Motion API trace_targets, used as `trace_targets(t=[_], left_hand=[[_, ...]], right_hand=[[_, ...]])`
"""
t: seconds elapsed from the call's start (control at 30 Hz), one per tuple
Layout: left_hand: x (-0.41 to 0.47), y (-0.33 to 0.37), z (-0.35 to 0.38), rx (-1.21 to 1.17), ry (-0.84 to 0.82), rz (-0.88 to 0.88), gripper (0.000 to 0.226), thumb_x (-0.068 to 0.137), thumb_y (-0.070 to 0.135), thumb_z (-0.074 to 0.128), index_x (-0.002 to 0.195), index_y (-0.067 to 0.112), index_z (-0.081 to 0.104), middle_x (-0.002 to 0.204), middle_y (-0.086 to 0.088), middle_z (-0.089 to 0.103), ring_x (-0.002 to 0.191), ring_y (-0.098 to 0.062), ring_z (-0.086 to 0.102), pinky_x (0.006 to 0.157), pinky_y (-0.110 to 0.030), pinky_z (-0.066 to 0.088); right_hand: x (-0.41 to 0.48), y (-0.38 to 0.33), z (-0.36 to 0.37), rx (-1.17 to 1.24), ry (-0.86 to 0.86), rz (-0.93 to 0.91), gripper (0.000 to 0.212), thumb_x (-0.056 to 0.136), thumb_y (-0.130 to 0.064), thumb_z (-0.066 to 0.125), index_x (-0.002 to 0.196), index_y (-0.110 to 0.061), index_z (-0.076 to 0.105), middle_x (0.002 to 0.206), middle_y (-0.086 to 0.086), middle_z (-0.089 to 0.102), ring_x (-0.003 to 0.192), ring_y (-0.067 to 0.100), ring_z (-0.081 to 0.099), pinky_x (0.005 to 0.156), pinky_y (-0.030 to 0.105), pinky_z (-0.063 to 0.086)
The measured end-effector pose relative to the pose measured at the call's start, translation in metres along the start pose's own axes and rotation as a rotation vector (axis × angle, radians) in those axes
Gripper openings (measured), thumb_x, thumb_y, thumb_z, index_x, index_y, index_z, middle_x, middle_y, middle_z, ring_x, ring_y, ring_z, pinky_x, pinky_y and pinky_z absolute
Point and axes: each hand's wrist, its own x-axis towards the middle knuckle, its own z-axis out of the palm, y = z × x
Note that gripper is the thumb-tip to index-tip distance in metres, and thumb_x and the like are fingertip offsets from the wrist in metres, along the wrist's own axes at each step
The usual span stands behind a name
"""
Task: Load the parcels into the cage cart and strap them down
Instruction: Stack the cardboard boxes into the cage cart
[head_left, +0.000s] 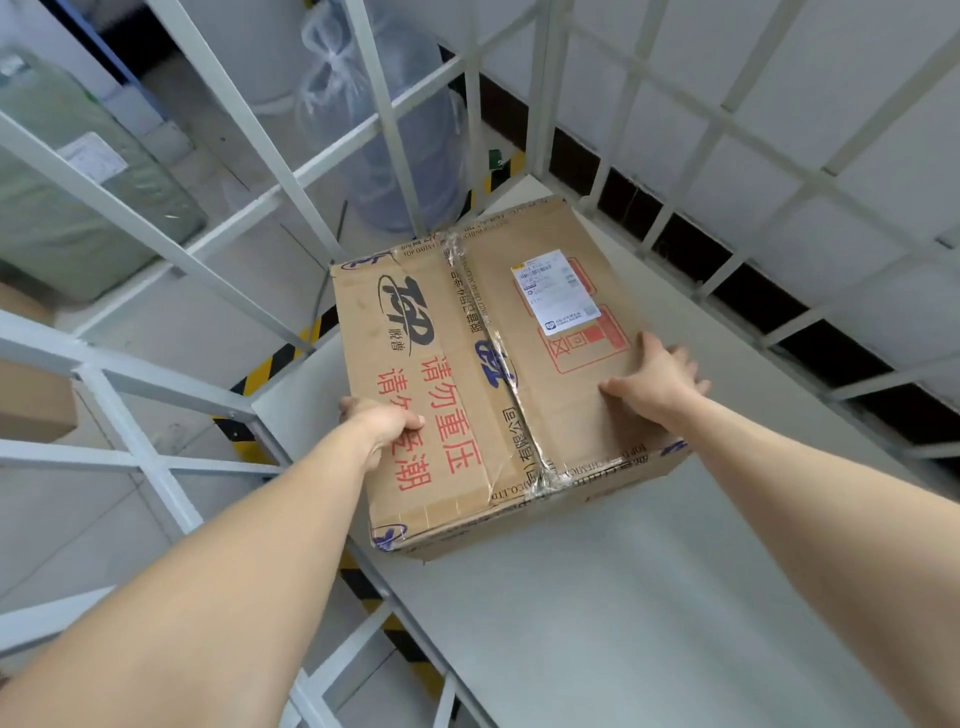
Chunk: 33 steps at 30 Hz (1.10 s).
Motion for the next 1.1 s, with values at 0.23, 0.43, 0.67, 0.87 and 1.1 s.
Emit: trace_targets(t=[0.23,0.43,0.67,0.87,1.1], left_hand=[[0.005,-0.027,0.025,-0.034,-0.206,-0.036,0.029,0.090,0.002,0.059,0.117,0.007,0.056,0.110,-0.010,0.066,0.096,-0.026,0.063,0.081,-0.041,0.051],[-0.013,-0.019,0.037,0.019,-0.343,-0.066,0.039,0.095,0.007,0.051,0.133,0.001,0.044,0.135,-0.020,0.051,0.118,-0.036,0.054,0.088,-0.047,0.048],[-0.029,-0.013,0.071,-0.026,-0.410,-0.061,0.041,0.098,0.004,0.044,0.138,-0.003,0.038,0.144,-0.021,0.037,0.126,-0.041,0.045,0.098,-0.052,0.042],[-0.051,0.017,0.107,-0.125,-0.481,0.086,0.057,0.096,-0.001,0.042,0.149,0.008,0.022,0.148,-0.007,0.038,0.128,-0.023,0.043,0.107,-0.045,0.031],[-0.115,0.038,0.093,0.276,-0.427,0.341,0.046,0.094,0.008,0.051,0.139,0.012,0.044,0.139,-0.010,0.049,0.126,-0.025,0.049,0.105,-0.033,0.037]], right_hand=[[0.009,0.020,0.023,0.128,-0.115,0.025,0.066,0.077,-0.030,0.070,0.134,-0.020,0.039,0.132,0.012,0.048,0.124,0.034,0.046,0.106,0.049,0.036],[-0.045,0.025,0.076,0.216,-0.016,0.474,0.075,0.081,-0.024,0.070,0.140,-0.007,0.028,0.149,0.015,0.023,0.134,0.036,0.027,0.111,0.044,0.029],[-0.035,0.043,0.083,0.694,-0.190,0.624,0.070,0.089,-0.025,0.062,0.145,0.001,0.029,0.133,0.016,0.049,0.117,0.032,0.050,0.097,0.039,0.044],[-0.015,0.046,0.024,0.861,0.007,0.333,0.035,0.090,-0.003,0.053,0.124,0.000,0.057,0.074,0.000,0.053,0.059,0.010,0.045,0.044,0.010,0.038],[-0.074,0.035,-0.033,0.649,-0.016,0.122,0.035,0.090,-0.011,0.061,0.123,-0.001,0.061,0.108,0.009,0.062,0.097,0.020,0.057,0.080,0.025,0.042]])
